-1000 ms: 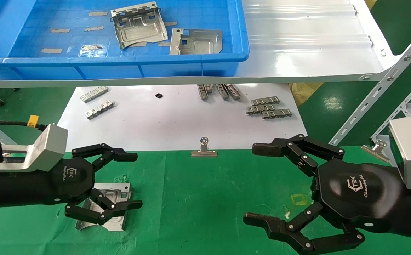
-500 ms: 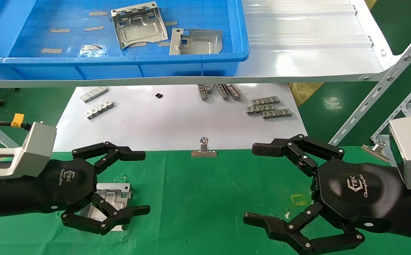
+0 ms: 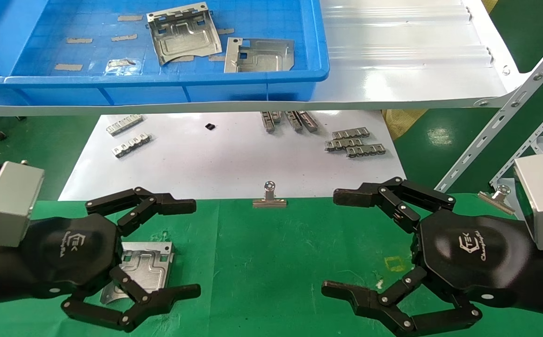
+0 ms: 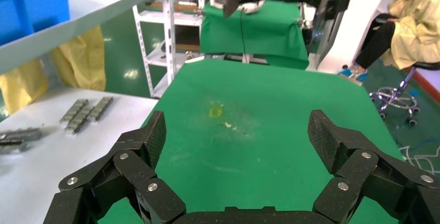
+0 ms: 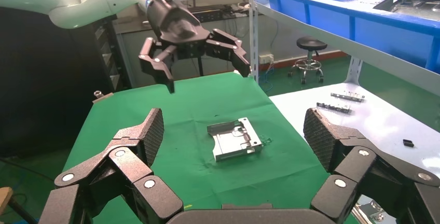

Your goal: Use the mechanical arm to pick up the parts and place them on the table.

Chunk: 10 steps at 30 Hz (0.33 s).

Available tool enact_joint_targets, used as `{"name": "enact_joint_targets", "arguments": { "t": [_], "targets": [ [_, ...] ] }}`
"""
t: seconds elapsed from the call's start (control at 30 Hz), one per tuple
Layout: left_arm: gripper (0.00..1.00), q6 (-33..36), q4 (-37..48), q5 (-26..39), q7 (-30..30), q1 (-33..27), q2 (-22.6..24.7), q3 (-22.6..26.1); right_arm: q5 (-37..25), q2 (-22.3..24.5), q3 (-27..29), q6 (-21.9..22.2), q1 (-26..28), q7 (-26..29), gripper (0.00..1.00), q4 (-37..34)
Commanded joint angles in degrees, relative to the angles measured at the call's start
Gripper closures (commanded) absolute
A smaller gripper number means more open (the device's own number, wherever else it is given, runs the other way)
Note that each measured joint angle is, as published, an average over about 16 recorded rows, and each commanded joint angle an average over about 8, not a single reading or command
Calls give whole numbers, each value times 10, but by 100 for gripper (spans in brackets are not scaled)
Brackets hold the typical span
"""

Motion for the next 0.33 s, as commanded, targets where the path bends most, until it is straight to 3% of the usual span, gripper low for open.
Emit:
{"name": "enact_joint_targets", "arguments": {
  "t": [0.03, 0.33],
  "targets": [
    [0, 1, -11, -4, -5, 10, -1, -13, 0, 0, 0, 0, 0, 0, 0, 0],
    [0, 3, -50, -19, -24, 48, -6, -63, 0, 0, 0, 0, 0, 0, 0, 0]
  ]
}}
